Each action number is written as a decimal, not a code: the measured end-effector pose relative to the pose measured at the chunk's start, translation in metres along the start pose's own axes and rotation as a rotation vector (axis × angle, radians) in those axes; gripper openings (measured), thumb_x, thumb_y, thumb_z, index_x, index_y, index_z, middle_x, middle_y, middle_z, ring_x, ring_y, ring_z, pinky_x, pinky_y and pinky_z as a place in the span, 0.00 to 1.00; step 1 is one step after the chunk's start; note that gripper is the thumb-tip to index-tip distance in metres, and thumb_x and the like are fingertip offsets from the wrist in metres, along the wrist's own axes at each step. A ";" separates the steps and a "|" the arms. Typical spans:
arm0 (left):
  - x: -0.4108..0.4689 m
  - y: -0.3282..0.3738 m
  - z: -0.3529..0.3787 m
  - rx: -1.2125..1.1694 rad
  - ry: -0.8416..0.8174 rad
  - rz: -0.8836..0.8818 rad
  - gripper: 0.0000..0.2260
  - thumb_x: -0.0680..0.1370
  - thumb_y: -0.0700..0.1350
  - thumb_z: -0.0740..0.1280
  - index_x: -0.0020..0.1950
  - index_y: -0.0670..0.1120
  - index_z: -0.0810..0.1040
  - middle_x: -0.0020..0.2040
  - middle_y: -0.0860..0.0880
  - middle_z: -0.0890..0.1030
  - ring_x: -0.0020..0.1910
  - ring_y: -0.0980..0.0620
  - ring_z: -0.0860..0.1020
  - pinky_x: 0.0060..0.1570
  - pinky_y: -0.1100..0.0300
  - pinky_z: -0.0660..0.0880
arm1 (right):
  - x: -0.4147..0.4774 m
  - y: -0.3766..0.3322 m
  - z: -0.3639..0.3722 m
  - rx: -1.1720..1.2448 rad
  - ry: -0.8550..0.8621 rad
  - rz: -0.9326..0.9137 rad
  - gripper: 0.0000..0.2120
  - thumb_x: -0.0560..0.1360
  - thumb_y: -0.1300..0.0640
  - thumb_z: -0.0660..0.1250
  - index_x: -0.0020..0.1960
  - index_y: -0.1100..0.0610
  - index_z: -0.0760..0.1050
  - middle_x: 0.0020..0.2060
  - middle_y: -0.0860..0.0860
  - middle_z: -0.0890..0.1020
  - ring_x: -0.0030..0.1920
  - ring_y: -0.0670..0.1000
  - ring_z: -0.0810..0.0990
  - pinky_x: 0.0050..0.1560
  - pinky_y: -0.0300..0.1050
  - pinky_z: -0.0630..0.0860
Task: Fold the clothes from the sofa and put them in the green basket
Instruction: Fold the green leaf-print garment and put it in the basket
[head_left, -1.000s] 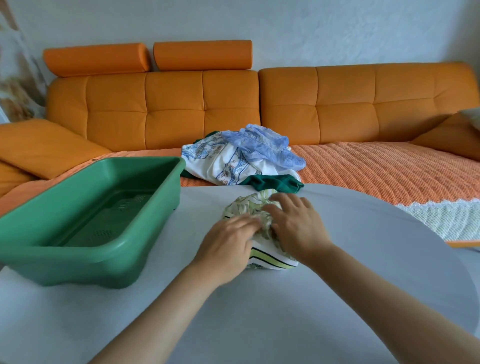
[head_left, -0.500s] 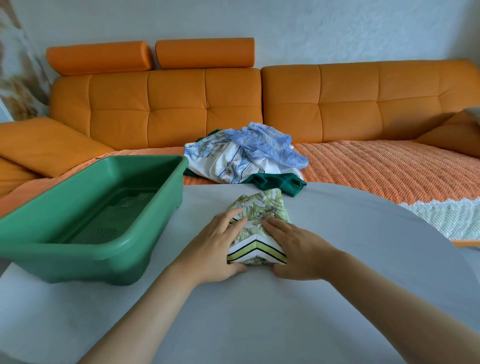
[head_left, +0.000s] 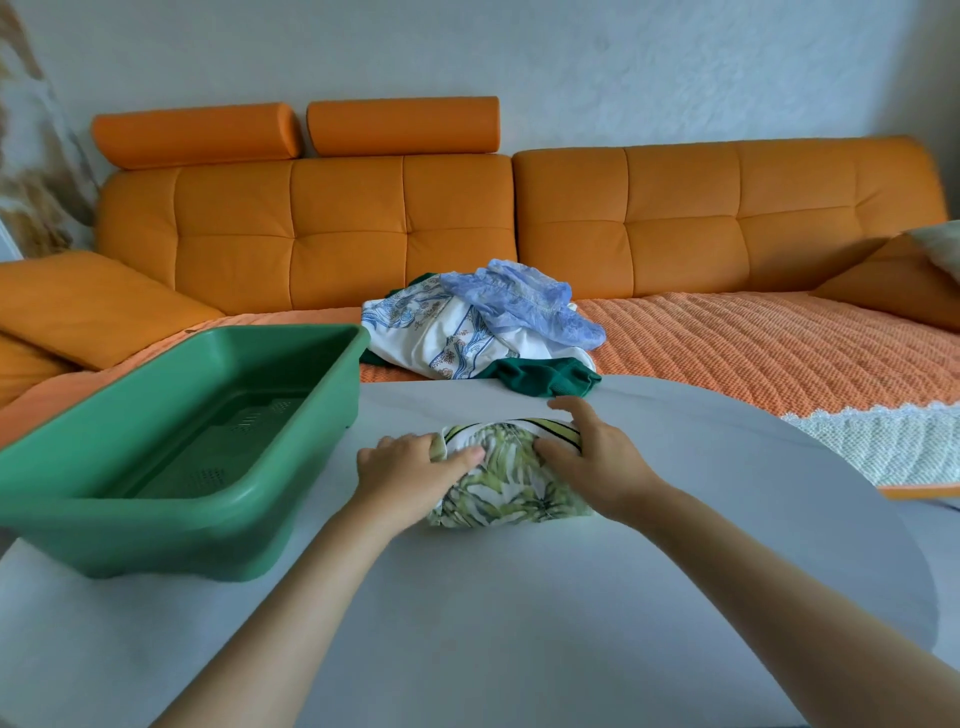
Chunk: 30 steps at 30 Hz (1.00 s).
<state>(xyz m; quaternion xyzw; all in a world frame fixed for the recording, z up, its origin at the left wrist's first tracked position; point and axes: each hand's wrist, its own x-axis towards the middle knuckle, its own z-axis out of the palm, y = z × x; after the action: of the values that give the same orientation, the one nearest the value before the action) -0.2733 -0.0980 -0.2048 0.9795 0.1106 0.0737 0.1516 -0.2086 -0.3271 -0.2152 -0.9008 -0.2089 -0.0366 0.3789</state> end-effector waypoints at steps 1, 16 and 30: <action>0.004 0.001 0.001 0.059 0.072 -0.028 0.27 0.74 0.73 0.58 0.57 0.54 0.77 0.58 0.50 0.79 0.62 0.44 0.72 0.58 0.50 0.63 | 0.004 0.000 0.004 -0.074 0.023 0.007 0.22 0.79 0.39 0.61 0.71 0.42 0.63 0.57 0.48 0.79 0.53 0.53 0.79 0.47 0.47 0.73; 0.021 -0.002 0.048 -0.222 -0.090 0.233 0.24 0.81 0.59 0.57 0.77 0.58 0.60 0.76 0.57 0.65 0.72 0.51 0.65 0.70 0.50 0.65 | 0.021 0.006 0.039 -0.475 -0.215 -0.204 0.29 0.83 0.38 0.47 0.80 0.48 0.54 0.79 0.47 0.60 0.78 0.49 0.56 0.76 0.50 0.55; 0.028 0.005 0.014 0.010 -0.065 0.431 0.27 0.82 0.55 0.58 0.81 0.53 0.57 0.82 0.54 0.54 0.80 0.54 0.50 0.78 0.52 0.45 | 0.009 0.013 0.035 -0.357 -0.308 -0.128 0.37 0.75 0.25 0.48 0.80 0.40 0.50 0.81 0.50 0.51 0.80 0.52 0.45 0.79 0.54 0.44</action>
<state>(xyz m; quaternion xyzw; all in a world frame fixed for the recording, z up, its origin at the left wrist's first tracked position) -0.2430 -0.1003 -0.2134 0.9831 -0.1062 0.0720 0.1308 -0.1987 -0.3082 -0.2467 -0.9333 -0.3112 0.0410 0.1743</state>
